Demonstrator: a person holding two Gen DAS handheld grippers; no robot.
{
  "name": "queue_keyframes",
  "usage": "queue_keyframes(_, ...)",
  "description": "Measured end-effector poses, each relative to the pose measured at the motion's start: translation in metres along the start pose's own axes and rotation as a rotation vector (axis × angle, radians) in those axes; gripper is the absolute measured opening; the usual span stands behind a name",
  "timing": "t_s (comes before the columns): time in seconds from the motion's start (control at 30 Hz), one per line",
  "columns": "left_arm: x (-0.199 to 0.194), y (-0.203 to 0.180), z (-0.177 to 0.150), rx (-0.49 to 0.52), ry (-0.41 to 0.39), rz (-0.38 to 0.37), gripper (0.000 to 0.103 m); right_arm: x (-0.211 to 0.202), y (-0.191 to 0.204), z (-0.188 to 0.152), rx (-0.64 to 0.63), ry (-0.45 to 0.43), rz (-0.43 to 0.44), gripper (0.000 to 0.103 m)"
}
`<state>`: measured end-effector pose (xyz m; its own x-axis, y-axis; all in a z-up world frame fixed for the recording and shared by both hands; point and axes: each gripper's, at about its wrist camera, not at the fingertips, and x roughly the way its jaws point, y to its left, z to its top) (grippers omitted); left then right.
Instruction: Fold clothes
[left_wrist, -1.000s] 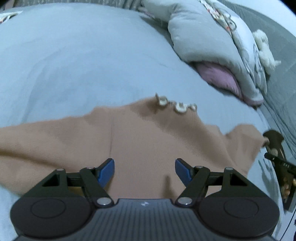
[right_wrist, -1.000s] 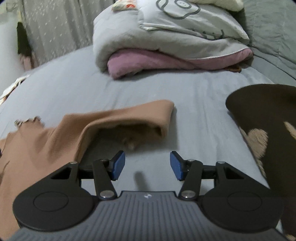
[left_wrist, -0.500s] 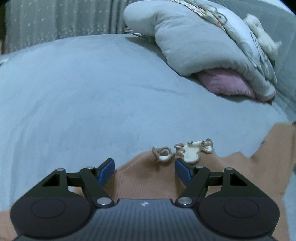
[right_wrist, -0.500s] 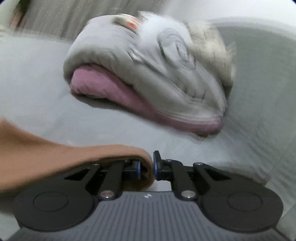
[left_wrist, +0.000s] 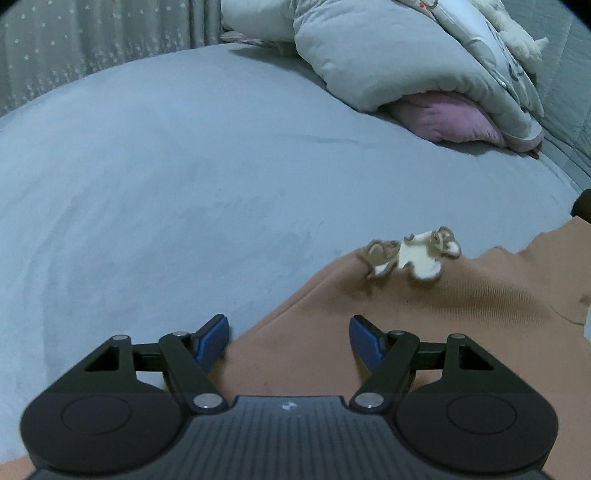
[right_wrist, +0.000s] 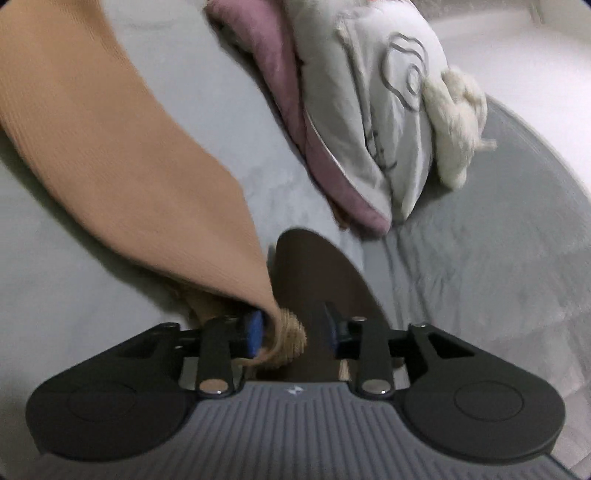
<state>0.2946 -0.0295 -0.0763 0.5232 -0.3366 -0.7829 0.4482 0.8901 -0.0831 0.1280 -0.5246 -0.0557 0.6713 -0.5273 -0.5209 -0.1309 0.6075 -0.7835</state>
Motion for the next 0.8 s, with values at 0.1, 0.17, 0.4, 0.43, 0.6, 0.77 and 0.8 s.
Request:
queue_keyframes(0.1,-0.001,0.010,-0.002,0.012,0.005,-0.010,0.073,-0.026,-0.021,0.013,0.100,-0.096,0.150,0.040)
queue_keyframes(0.17,-0.002,0.019,-0.003,0.007,0.006,-0.008,0.073,-0.043,-0.034,0.021,0.167,-0.160,0.249,0.040)
queue_keyframes(0.4,-0.005,0.039,-0.005,0.009,0.032,-0.045,0.072,-0.043,-0.008,0.119,0.195,-0.373,0.667,0.041)
queue_keyframes(0.43,-0.005,0.041,-0.005,0.009,0.036,-0.050,0.071,-0.039,0.001,0.134,0.190,-0.390,0.720,0.041)
queue_keyframes(0.6,-0.008,0.050,-0.007,0.002,0.037,-0.079,0.059,-0.008,0.066,0.199,0.120,-0.363,0.885,0.040)
queue_keyframes(0.77,-0.011,0.054,-0.015,-0.045,0.017,-0.148,0.021,0.005,0.102,0.218,0.092,-0.320,0.943,0.026)
queue_keyframes(0.8,-0.012,0.053,-0.019,-0.072,-0.002,-0.154,0.014,0.005,0.104,0.219,0.093,-0.321,0.954,0.023)
